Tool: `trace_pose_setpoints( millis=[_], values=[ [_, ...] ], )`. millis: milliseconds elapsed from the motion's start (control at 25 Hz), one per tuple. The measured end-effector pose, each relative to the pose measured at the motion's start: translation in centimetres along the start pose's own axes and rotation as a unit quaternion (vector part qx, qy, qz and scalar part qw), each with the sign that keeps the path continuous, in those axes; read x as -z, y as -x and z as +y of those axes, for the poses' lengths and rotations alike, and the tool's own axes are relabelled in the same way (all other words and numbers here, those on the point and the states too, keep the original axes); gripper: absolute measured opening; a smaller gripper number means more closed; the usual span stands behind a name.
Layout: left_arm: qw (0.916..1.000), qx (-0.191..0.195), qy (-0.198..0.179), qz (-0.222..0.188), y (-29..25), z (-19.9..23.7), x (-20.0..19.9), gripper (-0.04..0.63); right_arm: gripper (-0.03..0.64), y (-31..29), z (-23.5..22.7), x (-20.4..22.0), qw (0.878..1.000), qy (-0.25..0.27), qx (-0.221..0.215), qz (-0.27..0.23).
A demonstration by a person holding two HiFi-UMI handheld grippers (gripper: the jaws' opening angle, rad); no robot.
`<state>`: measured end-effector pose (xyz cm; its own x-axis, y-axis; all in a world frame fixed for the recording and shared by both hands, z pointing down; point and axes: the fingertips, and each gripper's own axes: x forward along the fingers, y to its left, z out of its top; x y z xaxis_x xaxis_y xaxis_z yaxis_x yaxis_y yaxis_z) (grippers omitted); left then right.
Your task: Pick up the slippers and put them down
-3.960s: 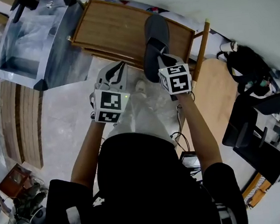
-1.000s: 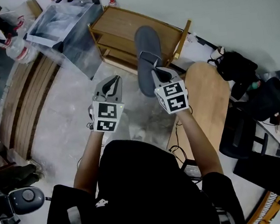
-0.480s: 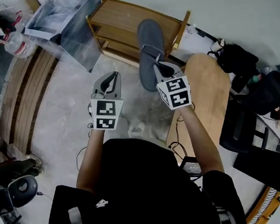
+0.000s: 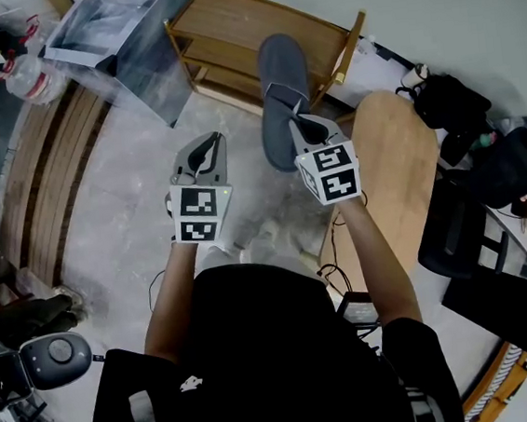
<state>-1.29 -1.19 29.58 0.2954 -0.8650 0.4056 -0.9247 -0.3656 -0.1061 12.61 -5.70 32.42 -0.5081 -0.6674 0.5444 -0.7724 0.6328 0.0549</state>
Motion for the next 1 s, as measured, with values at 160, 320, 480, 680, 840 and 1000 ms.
trace_pose_setpoints(
  millis=[160,320,480,680,840,1000],
  values=[
    [0.9998,0.009,-0.002,0.014,1.2,1.3,1.9,0.012,0.009,-0.4,2.2,0.2,1.000,-0.008,0.004,0.007],
    [0.9996,0.013,0.002,0.025,2.5,2.9,3.8,0.012,0.009,-0.8,4.2,0.7,1.000,-0.012,0.009,0.013],
    [0.9991,0.021,-0.001,0.036,3.4,4.2,5.6,0.012,0.009,-1.7,6.0,1.6,1.000,-0.015,0.008,0.024],
    [0.9981,0.019,-0.009,0.058,3.5,6.6,8.3,0.012,0.009,-3.1,7.9,2.2,0.999,-0.017,0.005,0.034],
    [0.9971,0.027,0.004,0.071,3.1,7.2,10.8,0.012,0.009,-4.6,9.1,4.1,0.998,-0.022,0.006,0.050],
    [0.9928,0.059,0.067,0.079,1.4,6.4,13.8,0.012,0.009,-6.7,10.1,5.8,0.998,-0.028,0.008,0.053]
  ],
)
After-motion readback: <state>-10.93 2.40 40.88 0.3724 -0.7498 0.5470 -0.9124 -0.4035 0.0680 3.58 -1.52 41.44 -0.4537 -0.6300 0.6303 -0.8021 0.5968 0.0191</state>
